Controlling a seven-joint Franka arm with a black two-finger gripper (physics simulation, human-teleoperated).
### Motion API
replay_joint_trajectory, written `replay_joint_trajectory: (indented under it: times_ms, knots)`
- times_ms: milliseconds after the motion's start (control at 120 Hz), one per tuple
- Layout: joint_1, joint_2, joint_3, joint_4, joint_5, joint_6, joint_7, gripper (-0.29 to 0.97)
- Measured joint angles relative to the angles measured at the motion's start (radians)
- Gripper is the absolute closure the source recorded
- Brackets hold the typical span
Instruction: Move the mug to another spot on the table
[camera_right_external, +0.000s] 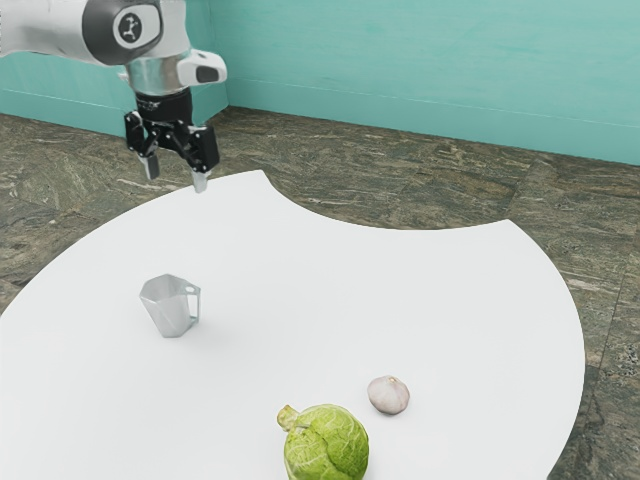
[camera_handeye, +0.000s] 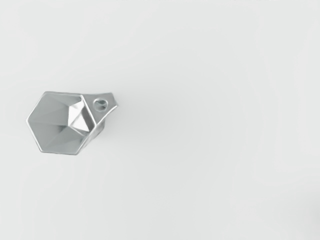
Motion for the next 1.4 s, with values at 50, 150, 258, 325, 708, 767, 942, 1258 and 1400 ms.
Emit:
replay_joint_trajectory:
  times_ms: [50,150,258,325,708,767,942,1258,1400]
  knots:
    - [-0.001,-0.003,-0.001,-0.021,0.004,0.015,0.002,0.00]
    - [0.014,-0.012,-0.019,-0.051,0.013,0.030,0.013,0.00]
    - [0.018,0.039,-0.006,-0.114,0.018,0.061,0.041,0.00]
    - [0.054,0.070,-0.003,-0.156,0.021,0.098,0.091,0.00]
    - [0.133,0.132,-0.004,-0.315,-0.017,0.410,0.654,0.00]
    - [0.135,0.164,0.009,-0.306,-0.066,0.424,0.759,0.00]
    - [0.148,0.220,0.035,-0.305,-0.162,0.430,1.020,0.00]
    - [0.167,0.361,0.053,-0.220,-0.201,0.494,1.284,0.00]
    - [0.181,0.394,0.052,-0.201,-0.214,0.503,1.362,0.00]
